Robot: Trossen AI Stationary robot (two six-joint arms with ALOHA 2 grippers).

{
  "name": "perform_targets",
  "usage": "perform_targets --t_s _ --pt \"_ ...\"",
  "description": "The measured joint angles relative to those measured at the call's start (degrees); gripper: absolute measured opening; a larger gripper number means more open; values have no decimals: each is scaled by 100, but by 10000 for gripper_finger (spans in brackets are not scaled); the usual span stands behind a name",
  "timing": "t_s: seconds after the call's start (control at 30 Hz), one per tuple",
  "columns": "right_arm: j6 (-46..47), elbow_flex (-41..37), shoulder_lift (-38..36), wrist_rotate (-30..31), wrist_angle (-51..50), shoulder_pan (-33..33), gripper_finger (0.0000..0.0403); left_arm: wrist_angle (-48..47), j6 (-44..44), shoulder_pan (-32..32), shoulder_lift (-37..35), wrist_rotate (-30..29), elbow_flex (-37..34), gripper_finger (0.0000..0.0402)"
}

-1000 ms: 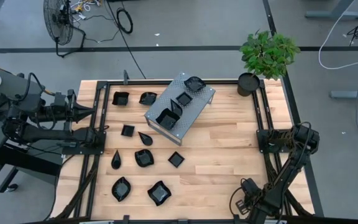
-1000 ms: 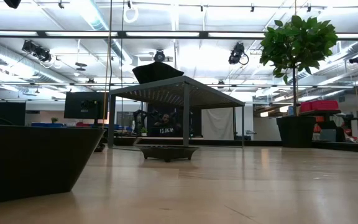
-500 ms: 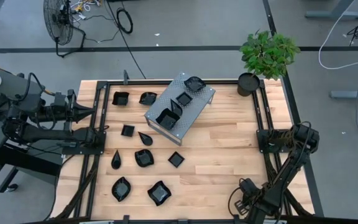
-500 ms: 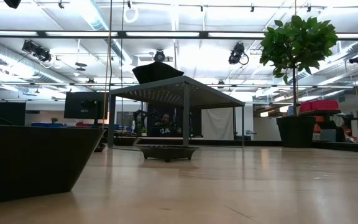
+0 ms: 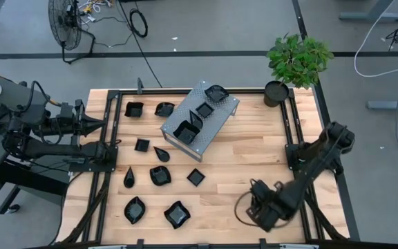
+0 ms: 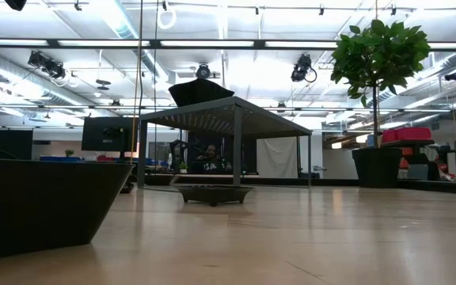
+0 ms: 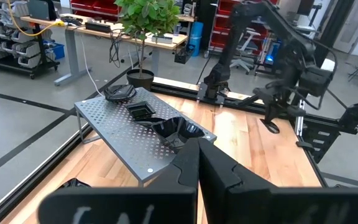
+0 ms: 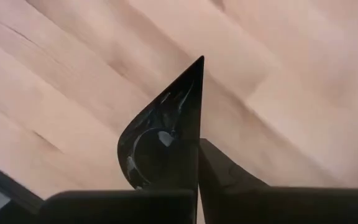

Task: Pick & Place Mini shaped plates
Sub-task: Stack the black leaf shaped plate on top of the black leaf shaped plate on the shelf

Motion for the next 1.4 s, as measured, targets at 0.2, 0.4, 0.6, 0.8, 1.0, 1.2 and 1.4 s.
perform_targets --t_s 0.2,0.4,0.6,0.8,1.0,1.2,1.4 --pt "-1580 304 -272 162 -94 -860 0 0 -1 -1 -1 0 1 5" --pt "-3249 717 -550 360 -105 -1870 0 0 3 -1 0 0 2 5" --pt "-5304 1124 -746 364 -80 -3189 0 0 0 -2 -2 0 0 5" --pt "-7358 1468 -769 247 81 -4546 0 1 1 -2 -2 -1 1 5" --pt "-8894 1645 -769 -353 633 -5718 0 0 2 -1 0 0 0 5" --pt "-9821 1645 -769 -1302 1420 -6521 0 0 -1 -1 -1 -1 1 5" --pt "-9744 1645 -747 -1697 2086 -6954 0 0 1 0 -1 0 1 5"
